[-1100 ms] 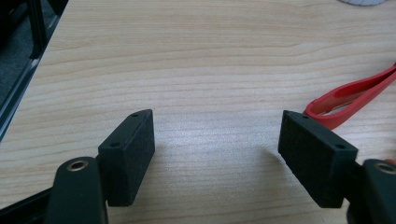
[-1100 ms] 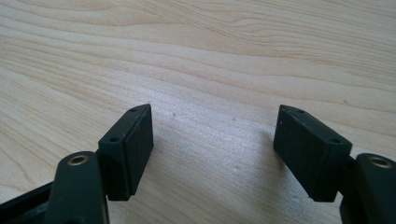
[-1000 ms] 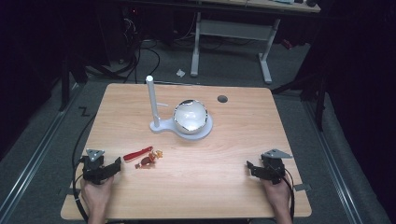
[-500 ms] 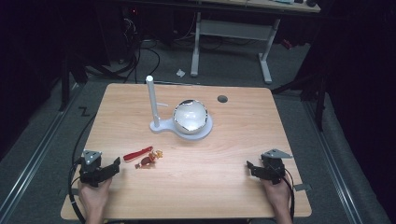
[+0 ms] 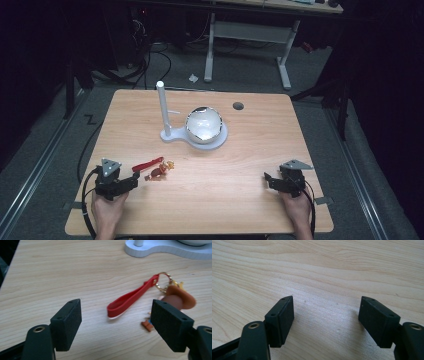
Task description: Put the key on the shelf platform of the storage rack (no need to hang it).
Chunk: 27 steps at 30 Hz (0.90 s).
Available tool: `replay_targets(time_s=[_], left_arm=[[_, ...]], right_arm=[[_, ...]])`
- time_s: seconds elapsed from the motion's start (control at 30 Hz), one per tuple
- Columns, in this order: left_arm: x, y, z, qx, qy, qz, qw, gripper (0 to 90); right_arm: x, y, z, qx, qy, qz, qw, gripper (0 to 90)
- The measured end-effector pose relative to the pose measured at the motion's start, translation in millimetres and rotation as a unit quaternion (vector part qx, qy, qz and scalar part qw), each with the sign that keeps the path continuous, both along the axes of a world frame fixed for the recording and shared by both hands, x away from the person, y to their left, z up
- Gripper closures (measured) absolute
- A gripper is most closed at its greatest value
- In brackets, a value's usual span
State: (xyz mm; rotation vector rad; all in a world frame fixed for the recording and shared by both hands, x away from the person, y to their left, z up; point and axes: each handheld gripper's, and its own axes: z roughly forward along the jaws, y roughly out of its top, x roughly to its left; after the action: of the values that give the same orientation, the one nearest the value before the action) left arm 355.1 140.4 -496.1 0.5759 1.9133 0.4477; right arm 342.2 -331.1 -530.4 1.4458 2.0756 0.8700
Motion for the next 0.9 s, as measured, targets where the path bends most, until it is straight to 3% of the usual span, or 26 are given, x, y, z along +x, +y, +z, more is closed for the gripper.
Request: replay_targets(time_s=[0.17,0.27,0.47,0.9], left_arm=[[-3.1,-9.6,1.1,0.01,-0.005,-0.022,0.9997,25.5],[-4.8,-20.2,2.7,0.0,0.001,-0.03,0.9996,25.1],[-7.6,-32.3,-0.5,0.009,0.003,-0.048,0.9988,24.6],[-5.8,-57.9,-10.6,0.024,0.029,-0.087,0.9955,24.4]], right_arm=[[0.0,0.0,0.0,0.0,0.0,0.0,1.0,28.9],[0.0,0.0,0.0,0.0,0.0,0.0,1.0,29.0],[0.0,0.0,0.0,0.0,0.0,0.0,1.0,28.9],[0.0,0.1,0.0,0.0,0.0,0.0,1.0,29.0]])
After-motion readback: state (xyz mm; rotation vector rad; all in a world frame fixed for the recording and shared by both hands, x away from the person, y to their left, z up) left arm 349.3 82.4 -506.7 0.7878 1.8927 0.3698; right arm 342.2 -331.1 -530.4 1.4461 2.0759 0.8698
